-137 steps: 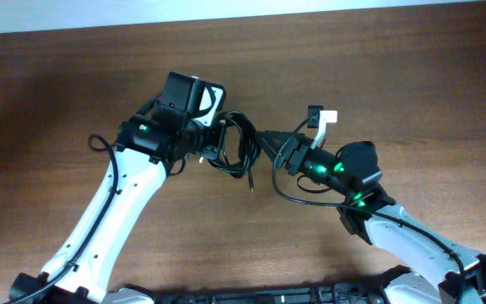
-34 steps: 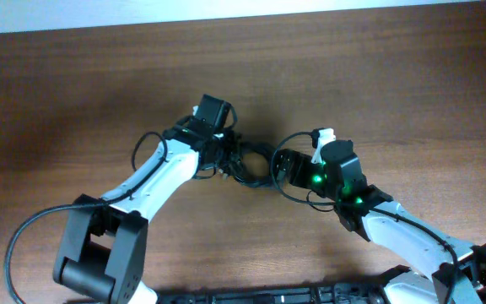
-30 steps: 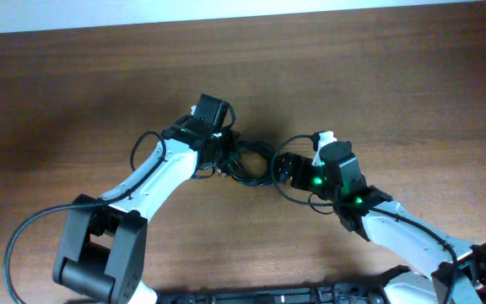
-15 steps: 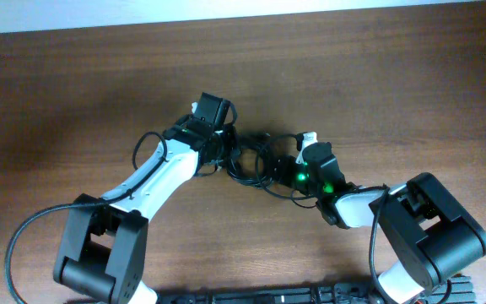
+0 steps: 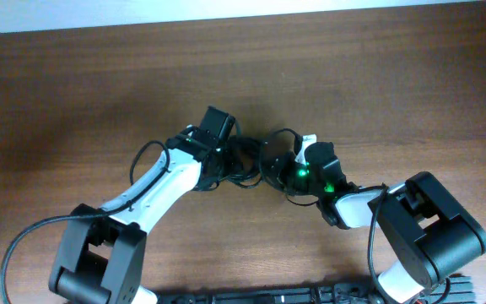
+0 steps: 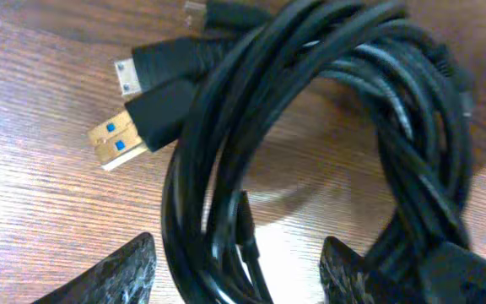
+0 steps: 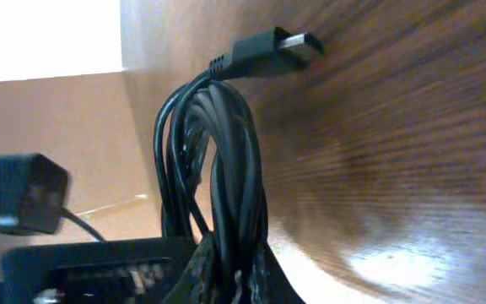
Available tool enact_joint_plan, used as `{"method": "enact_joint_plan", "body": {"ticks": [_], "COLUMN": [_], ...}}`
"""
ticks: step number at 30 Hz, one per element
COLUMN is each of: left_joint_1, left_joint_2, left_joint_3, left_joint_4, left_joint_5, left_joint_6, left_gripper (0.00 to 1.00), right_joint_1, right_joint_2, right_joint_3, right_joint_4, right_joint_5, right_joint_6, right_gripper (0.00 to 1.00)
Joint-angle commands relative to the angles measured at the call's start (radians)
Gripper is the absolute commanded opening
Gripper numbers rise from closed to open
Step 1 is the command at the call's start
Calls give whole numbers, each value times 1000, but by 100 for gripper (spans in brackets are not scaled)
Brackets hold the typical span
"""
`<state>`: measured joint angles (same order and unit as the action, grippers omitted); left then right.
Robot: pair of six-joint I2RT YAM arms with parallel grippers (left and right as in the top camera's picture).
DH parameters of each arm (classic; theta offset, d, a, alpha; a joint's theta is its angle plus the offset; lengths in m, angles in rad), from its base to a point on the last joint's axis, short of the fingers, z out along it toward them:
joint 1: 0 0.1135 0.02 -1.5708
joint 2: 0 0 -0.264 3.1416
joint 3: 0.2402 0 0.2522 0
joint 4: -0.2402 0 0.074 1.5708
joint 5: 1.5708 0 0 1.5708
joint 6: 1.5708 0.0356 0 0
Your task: Untangle cables
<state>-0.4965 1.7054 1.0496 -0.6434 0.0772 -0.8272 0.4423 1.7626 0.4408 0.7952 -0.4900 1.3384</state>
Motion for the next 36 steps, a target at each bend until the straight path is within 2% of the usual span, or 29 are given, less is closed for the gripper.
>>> {"method": "enact_joint_plan", "body": {"ticks": [1,2,3,4,5,7,8,9,10,12,13,14,17,19,21,23,26,28,30,31,32,33,36], "left_joint_1": [2,2,2,2,2,2,2,4,22,113,185,229,253,248,248,248,248,248,248,248,249,258,288], "left_joint_2": [-18,-18,-18,-18,-18,-19,-19,-20,-30,-66,-76,-75,-75,-75,-75,-75,-75,-75,-75,-75,-76,-82,-158], "left_joint_3": [-34,-35,-35,-35,-34,-34,-34,-32,-24,-14,-14,-14,-14,-14,-14,-14,-15,-14,-14,-14,-14,-14,-13], "left_joint_4": [-2,-1,2,2,2,2,2,2,2,-6,-2,-2,-3,-3,-4,-5,-48,-59,-59,-55,-48,-47,-41], "left_joint_5": [-42,-63,-95,-126,-126,-126,-122,-123,-122,2,106,147,245,286,296,354,380,423,429,459,483,486,496], "left_joint_6": [-22,-22,-21,-21,-21,-21,-21,-21,-21,-21,-25,-111,-400,-419,-419,-418,-414,-320,-319,-282,-79,45,220], "left_gripper": [61,47,27,19,16,0,0,0,0,0,0,0,0,0,0,0,0,0,0,0,0,0,0], "right_joint_1": [6,6,6,6,6,6,6,6,1,-85,-154,-163,-79,46,151,186,184,169,146,127,75,10,-158], "right_joint_2": [4,4,4,4,4,4,4,4,4,3,3,3,4,4,4,4,4,4,4,4,4,4,4], "right_joint_3": [3,3,3,3,3,3,3,3,3,3,3,3,3,3,3,3,8,8,10,16,17,17,17], "right_joint_4": [55,62,58,58,58,51,46,46,48,86,167,182,171,163,112,56,57,67,133,138,106,93,50], "right_joint_5": [-72,-82,-80,-74,-71,-44,-36,-38,-42,-196,-372,-425,-356,-117,106,293,371,367,348,349,372,351,189], "right_joint_6": [59,58,58,37,-5,-79,-83,-201,-327,-385,-385,-385,-408,-408,-444,-444,-440,-440,-431,-429,-429,-429,-429], "right_gripper": [4,4,4,5,4,7,13,52,80,87,87,86,84,84,65,46,46,46,46,45,38,30,16]}}
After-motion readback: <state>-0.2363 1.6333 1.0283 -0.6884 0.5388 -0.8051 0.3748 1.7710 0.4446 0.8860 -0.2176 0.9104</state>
